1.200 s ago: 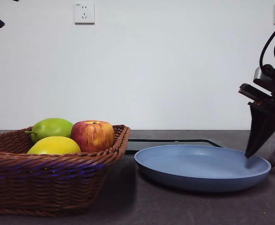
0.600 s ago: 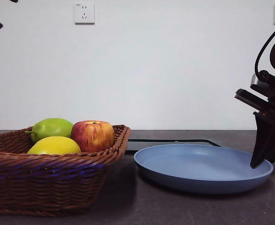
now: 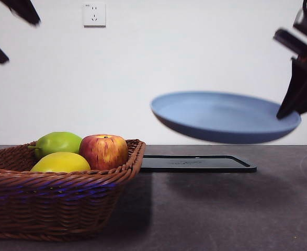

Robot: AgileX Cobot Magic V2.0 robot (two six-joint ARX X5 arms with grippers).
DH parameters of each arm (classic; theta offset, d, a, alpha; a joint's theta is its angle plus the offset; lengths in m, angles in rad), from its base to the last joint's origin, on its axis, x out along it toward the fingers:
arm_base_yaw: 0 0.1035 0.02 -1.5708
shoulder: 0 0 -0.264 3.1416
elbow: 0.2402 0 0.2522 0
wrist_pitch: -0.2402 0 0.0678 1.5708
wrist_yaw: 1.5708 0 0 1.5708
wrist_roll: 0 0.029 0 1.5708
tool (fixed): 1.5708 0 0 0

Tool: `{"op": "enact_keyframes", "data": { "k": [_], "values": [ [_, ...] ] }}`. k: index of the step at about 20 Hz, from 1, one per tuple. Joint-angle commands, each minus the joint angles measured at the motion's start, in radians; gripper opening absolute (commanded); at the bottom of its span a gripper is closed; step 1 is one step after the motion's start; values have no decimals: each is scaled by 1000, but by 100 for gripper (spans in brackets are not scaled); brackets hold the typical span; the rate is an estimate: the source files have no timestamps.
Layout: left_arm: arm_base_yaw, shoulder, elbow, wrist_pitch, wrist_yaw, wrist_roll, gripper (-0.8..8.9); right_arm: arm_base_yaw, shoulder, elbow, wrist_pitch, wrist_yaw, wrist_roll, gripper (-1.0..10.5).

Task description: Take the lemon from the basket,put the lemon in the plate,hand out the plate

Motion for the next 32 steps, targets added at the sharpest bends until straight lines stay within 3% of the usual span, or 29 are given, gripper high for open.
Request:
{"op": "enact_keyframes", "data": {
  "k": [1, 4, 8, 24, 25, 29, 32],
  "values": [
    [-79, 70, 17, 10, -64, -14, 375, 0, -45, 16, 7, -1, 11, 3],
    [-159, 189, 18, 52, -145, -11, 375, 0, -114, 18, 7, 0, 18, 3],
    [-190, 323, 40, 77, -251, -14, 375, 0, -168, 18, 6, 3, 18, 3],
    [-190, 676, 98, 64, -240, -38, 374, 0, -180, 18, 0, 3, 18, 3],
    [-191, 676, 98, 66, -239, -35, 364, 0, -180, 18, 0, 3, 18, 3],
    [-194, 676, 100, 66, -238, -35, 176, 0, -180, 18, 1, 3, 18, 3],
    [-194, 676, 113, 54, -238, -31, 161, 0, -179, 18, 1, 3, 18, 3]
  ]
}}
